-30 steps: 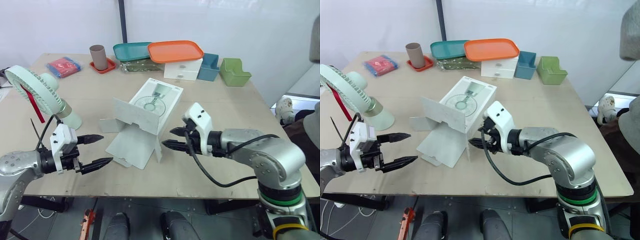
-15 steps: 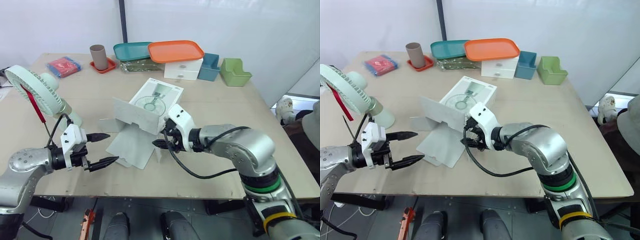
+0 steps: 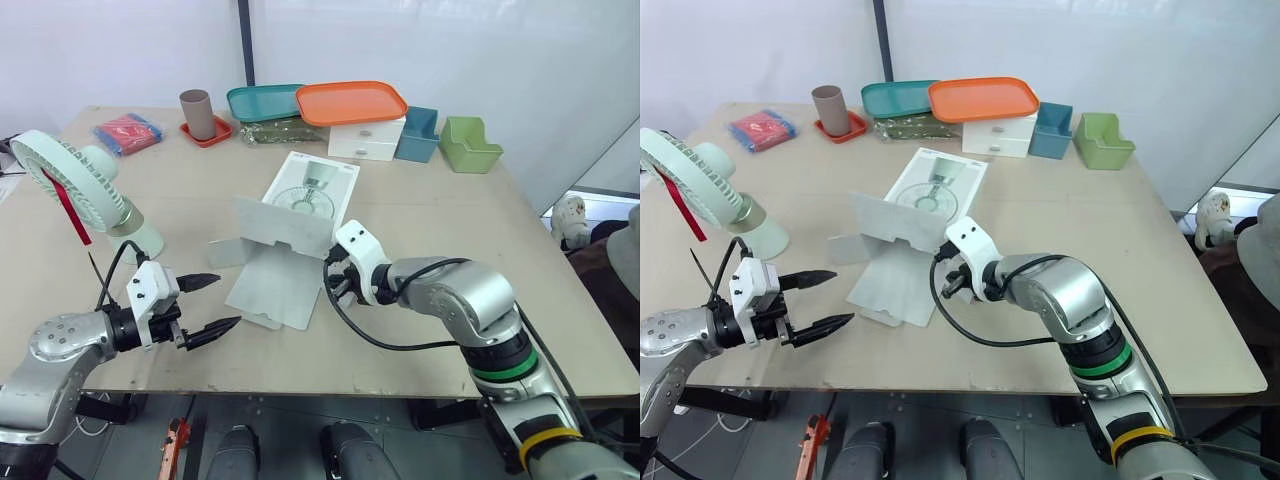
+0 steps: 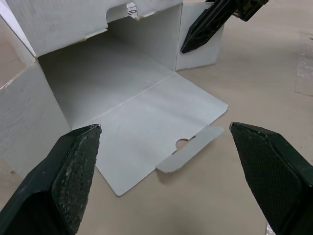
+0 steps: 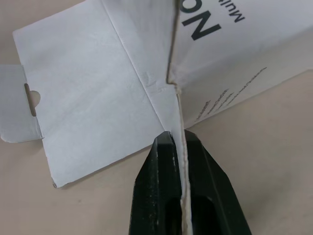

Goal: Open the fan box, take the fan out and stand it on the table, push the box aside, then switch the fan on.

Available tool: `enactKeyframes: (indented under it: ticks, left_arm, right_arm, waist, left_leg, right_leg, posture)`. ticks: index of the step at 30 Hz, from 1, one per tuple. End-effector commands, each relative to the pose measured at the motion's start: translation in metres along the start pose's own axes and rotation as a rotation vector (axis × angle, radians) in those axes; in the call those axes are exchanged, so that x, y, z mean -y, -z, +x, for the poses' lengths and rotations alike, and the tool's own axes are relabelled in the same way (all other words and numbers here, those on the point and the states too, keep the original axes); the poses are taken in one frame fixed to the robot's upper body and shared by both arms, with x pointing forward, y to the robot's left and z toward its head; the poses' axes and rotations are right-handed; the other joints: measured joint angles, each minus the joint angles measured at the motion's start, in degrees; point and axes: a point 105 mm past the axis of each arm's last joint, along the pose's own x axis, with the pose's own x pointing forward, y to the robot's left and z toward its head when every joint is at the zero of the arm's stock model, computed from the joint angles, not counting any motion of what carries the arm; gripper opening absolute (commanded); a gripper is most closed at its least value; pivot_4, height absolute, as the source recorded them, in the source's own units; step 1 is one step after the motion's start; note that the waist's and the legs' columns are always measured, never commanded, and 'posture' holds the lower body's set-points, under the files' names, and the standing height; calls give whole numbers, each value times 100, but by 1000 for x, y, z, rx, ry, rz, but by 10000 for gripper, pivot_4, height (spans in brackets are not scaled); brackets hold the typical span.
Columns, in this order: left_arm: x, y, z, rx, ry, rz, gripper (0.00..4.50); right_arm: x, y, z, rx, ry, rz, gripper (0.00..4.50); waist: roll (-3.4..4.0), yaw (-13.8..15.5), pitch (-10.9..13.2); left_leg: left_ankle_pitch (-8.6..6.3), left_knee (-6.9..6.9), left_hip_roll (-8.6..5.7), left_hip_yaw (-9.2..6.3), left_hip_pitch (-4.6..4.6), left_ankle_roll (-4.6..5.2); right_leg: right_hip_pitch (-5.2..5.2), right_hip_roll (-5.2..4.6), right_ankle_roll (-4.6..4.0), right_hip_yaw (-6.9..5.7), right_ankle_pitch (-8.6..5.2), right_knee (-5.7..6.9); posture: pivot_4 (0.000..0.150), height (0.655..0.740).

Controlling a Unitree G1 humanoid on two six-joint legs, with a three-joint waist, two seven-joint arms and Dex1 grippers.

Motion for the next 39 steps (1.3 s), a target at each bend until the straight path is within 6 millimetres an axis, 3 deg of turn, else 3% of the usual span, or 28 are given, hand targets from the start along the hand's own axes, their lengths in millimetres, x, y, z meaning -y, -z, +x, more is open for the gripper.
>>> enactKeyframes:
  ticks: [1, 9, 14, 19, 36, 39]
  left_arm:
    - [1, -7, 1, 20, -8, 46, 45000]
    - [1, -5, 4, 15, -11, 54, 45000]
    - [3, -5, 6, 8, 16, 52, 45000]
    - [6, -4, 11, 7, 45, 53, 45000]
    - [5, -1, 15, -12, 87, 77, 45000]
    - [6, 0, 16, -14, 95, 80, 45000]
  right_arm:
    - [11, -7, -1, 39, 55, 3, 1063]
    - [35, -1, -3, 49, 148, 65, 1063]
    - [71, 7, -18, 51, 289, 123, 1063]
    - [95, 10, -32, 63, 380, 165, 1063]
    - [139, 35, -52, 66, 562, 353, 1063]
    - [154, 43, -61, 71, 634, 435, 1063]
  waist:
    - [0, 0, 0]
    - [0, 1, 0]
    - [0, 4, 0]
    - [0, 3, 0]
    - [2, 3, 1]
    - [3, 3, 0]
  left_leg:
    - [0, 0, 1, 0, 0, 0]
    - [0, -3, 10, 0, 0, 0]
    - [0, -2, 10, 1, 0, 0]
    - [0, -3, 10, 4, 1, 0]
    - [0, -5, 11, 8, 1, 0]
    - [0, -5, 11, 8, 1, 0]
  right_leg:
    - [0, 2, -1, 1, 1, 0]
    - [-1, 12, -3, 2, 1, 0]
    - [-1, 13, -4, 4, 2, 0]
    - [-2, 15, -4, 9, 2, 0]
    - [-4, 19, -3, 17, 2, 0]
    - [-4, 20, -3, 17, 2, 0]
  posture:
    - [1500, 7400]
    - [1500, 7400]
    - [1500, 7400]
    - [1500, 7400]
    - [1500, 7400]
    - [1500, 7400]
